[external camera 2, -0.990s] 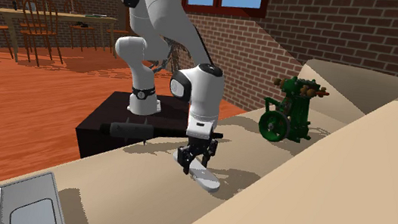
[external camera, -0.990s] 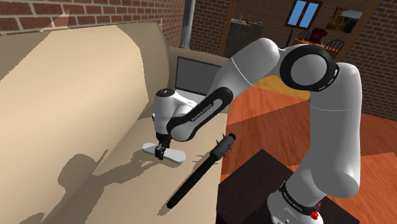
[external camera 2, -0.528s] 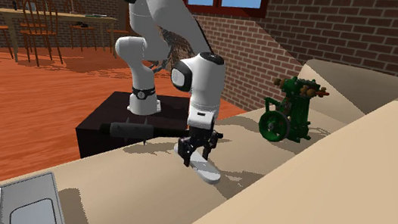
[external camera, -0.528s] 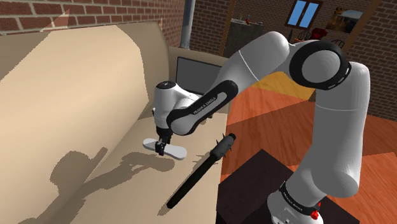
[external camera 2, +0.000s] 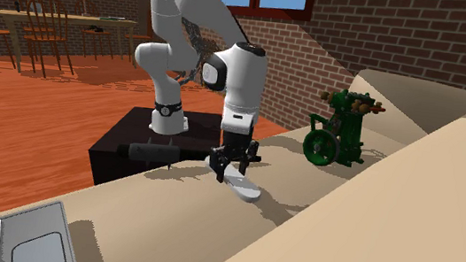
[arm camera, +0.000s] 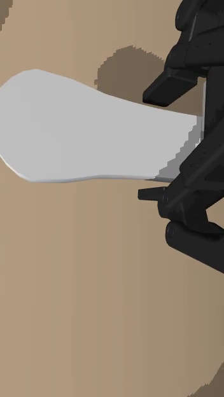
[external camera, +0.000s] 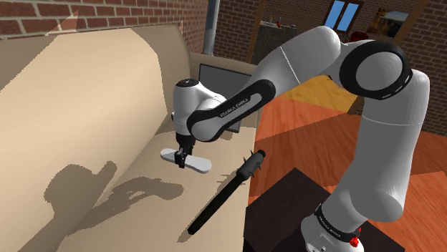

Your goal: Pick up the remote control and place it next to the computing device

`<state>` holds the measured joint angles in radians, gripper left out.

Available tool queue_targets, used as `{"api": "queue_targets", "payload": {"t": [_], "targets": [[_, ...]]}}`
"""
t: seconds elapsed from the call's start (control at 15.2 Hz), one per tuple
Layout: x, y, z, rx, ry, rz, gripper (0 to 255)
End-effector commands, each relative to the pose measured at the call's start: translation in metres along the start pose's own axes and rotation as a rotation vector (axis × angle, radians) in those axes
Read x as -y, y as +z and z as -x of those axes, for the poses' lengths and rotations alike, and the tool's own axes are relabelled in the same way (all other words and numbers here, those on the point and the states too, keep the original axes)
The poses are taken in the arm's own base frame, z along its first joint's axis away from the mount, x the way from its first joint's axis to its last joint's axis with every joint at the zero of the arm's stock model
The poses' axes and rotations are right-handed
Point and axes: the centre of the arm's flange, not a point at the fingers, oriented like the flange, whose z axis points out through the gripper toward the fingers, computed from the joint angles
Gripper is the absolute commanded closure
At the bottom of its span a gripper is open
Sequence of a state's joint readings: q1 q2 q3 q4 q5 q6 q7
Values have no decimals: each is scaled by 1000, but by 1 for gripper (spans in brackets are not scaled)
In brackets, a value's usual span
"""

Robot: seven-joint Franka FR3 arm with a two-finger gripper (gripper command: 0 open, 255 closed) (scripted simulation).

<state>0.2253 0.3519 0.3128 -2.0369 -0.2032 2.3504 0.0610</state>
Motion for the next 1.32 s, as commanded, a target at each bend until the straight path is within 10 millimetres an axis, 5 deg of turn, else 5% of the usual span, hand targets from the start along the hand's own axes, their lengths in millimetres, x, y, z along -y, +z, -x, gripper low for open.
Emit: {"api": "queue_targets", "payload": {"t": [0.0,1.25], "targets": [[-1,-11,0,0,0,0,255],[-4,-111,2,0,0,0,255]]}}
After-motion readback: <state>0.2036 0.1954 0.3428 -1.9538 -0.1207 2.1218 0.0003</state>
